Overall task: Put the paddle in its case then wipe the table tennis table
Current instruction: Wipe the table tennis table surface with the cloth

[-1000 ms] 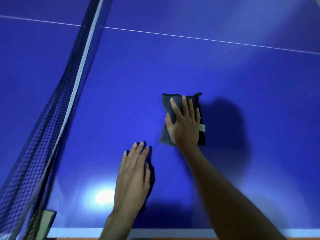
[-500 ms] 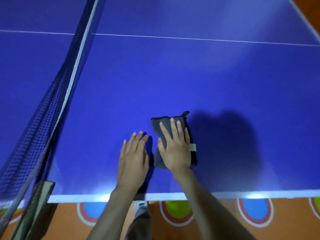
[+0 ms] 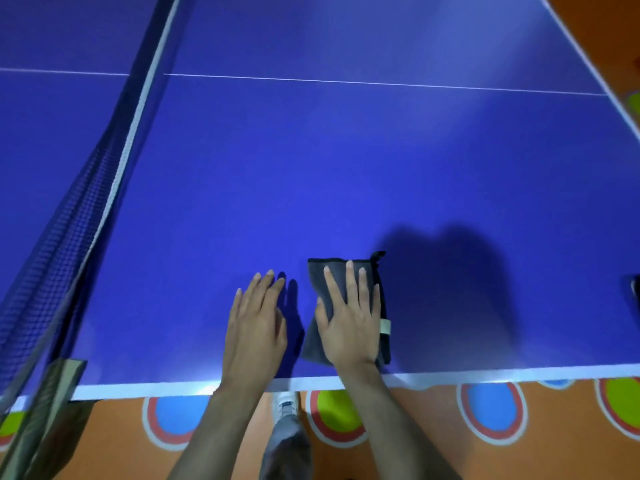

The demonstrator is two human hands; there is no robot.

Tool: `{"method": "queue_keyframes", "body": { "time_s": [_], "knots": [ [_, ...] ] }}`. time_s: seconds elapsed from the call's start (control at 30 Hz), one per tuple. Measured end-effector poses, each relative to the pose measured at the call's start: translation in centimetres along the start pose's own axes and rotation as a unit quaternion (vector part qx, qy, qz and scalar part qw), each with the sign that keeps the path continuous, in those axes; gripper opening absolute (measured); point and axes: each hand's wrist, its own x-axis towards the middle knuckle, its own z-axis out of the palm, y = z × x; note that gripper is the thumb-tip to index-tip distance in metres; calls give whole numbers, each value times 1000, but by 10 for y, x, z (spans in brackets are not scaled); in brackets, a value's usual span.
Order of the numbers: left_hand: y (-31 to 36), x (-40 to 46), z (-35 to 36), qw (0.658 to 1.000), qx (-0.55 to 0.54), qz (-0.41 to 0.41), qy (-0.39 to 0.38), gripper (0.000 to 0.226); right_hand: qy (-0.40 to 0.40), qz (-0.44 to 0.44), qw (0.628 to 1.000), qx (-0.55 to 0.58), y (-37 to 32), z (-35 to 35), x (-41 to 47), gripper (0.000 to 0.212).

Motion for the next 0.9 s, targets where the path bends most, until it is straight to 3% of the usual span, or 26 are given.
{"method": "queue_keyframes", "body": {
  "time_s": [0.23, 0.47, 0.67, 0.9],
  "knots": [
    [4, 50, 15, 999, -52, 6, 3, 57, 48, 27, 998, 21, 17, 4, 131, 62],
    [11, 76, 26, 997, -46, 62, -13, 61, 90, -8, 995, 33, 37, 17, 222, 56],
    [18, 68, 37, 997, 54, 33, -34, 66, 100, -10, 993, 69, 45, 15, 165, 51],
    [64, 35, 48, 991, 87, 73, -70, 63, 35, 3, 999, 6, 77, -1, 51, 56]
  ]
}}
